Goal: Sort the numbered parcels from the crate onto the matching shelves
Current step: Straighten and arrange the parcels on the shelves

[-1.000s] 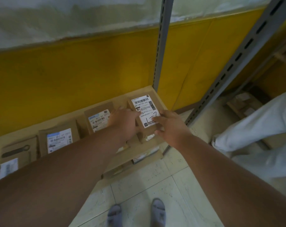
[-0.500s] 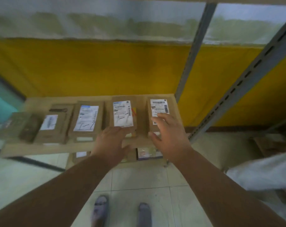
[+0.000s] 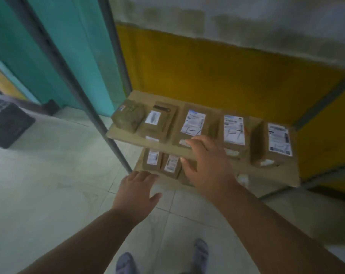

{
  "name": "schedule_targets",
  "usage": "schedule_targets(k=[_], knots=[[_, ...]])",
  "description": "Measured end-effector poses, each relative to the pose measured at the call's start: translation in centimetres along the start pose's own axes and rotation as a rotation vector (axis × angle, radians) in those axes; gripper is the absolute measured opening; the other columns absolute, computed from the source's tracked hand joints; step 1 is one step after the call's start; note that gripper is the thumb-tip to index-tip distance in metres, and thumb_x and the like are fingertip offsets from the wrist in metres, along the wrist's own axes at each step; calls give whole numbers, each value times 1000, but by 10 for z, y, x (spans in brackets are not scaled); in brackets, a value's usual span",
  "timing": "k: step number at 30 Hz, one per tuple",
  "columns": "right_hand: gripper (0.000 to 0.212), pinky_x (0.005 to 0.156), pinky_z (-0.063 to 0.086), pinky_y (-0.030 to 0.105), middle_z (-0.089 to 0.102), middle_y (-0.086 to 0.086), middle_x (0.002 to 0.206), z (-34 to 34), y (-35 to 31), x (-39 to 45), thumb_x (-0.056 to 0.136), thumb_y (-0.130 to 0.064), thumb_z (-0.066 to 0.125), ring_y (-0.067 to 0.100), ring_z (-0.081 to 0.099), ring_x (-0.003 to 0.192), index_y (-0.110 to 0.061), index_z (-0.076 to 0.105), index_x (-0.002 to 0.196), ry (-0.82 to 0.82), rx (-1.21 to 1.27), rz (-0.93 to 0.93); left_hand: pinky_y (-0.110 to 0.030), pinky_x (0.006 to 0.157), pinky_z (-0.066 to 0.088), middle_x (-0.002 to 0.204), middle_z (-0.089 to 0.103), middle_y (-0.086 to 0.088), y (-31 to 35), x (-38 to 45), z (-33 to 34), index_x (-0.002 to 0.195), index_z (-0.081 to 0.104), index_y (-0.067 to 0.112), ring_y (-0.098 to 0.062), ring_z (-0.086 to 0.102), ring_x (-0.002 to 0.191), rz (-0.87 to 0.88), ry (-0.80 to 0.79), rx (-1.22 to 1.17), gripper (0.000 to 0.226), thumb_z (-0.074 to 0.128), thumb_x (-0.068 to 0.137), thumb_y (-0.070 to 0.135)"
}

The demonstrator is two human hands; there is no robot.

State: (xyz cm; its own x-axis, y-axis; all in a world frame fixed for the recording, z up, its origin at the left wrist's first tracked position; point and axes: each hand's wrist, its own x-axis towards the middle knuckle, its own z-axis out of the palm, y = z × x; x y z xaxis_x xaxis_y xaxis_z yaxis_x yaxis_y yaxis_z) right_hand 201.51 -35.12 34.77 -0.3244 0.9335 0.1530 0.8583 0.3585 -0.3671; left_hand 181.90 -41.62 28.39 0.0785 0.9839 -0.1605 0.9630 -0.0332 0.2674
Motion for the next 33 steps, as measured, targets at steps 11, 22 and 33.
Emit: schedule_targets(k=[11,22,33], knots=[[43,93,53,43,60,5,125,219,-26,25,90,-34,59,25,59,114,-12,62,127,-160,91,7,-37,108,37,139,53,8,-150,58,156,141,46,34,-18,45,129,-93,-138,-44,55,55,90,52],[44,80,44,26,58,5,127,466,101,101,89,-31,72,19,54,113,-16,61,129,-188,-39,-67,-42,111,34,145,46,3,-226,204,403,145,38,33,-24,41,134,-206,-132,-129,56,52,93,47],[52,98,38,29,51,6,141,609,198,197,93,-28,66,22,48,128,-16,53,142,-293,-88,-124,-41,117,25,163,22,3,-263,318,495,155,23,24,-20,17,150,-59,-62,-15,61,38,96,16]])
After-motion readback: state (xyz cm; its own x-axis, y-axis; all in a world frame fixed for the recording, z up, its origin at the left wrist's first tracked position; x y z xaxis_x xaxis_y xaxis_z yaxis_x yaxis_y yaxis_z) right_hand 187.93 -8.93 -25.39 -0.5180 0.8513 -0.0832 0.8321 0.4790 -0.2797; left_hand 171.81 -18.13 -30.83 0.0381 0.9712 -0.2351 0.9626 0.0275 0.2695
